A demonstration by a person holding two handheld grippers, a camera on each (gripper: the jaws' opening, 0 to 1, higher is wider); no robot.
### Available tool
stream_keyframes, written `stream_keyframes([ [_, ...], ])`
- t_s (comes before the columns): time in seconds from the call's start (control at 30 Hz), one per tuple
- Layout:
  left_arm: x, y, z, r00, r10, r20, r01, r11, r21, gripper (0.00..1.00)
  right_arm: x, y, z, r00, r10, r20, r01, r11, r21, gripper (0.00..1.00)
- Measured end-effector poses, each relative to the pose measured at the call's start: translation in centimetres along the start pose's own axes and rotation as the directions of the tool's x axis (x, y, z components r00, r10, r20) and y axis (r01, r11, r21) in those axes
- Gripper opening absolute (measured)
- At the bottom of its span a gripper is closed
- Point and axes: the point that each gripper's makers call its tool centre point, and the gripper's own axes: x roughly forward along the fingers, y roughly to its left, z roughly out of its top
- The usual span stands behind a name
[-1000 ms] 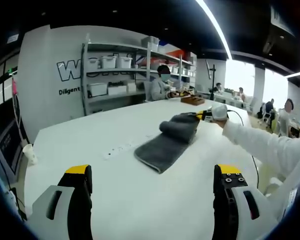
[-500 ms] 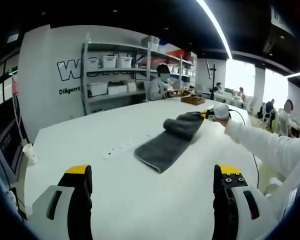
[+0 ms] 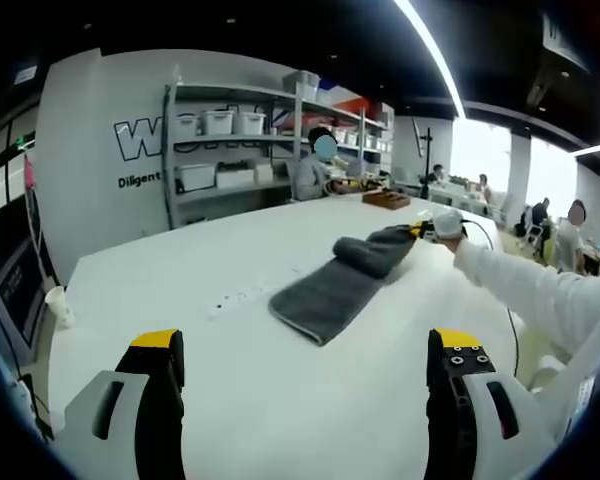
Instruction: Open the folded towel by lifting each exposed corner and separating the folded layers until the towel lies flat within the target outline without major curled edges
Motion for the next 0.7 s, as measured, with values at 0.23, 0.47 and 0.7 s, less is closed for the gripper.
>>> stream_keyframes([
  [0.23,0.1,0.1,0.0,1.000,0.001,-0.003,-0.001,1.000,-0.001,0.99,0.1,-1.2,-1.6,0.999,-0.017,-0.031,0.017,1.000,0.005,0.00],
  [0.47,0.1,0.1,0.0,1.000,0.000,-0.004,0.000,1.000,0.001,0.99,-0.3,-1.9,-3.4,0.998,-0.032,-0.062,0.033,0.999,0.013,0.00],
  [0.7,0.1,0.1,0.0,1.000,0.002,-0.004,-0.002,1.000,-0.001,0.99,-0.8,-2.6,-5.2,0.995,-0.047,-0.093,0.049,0.999,0.022,0.00],
])
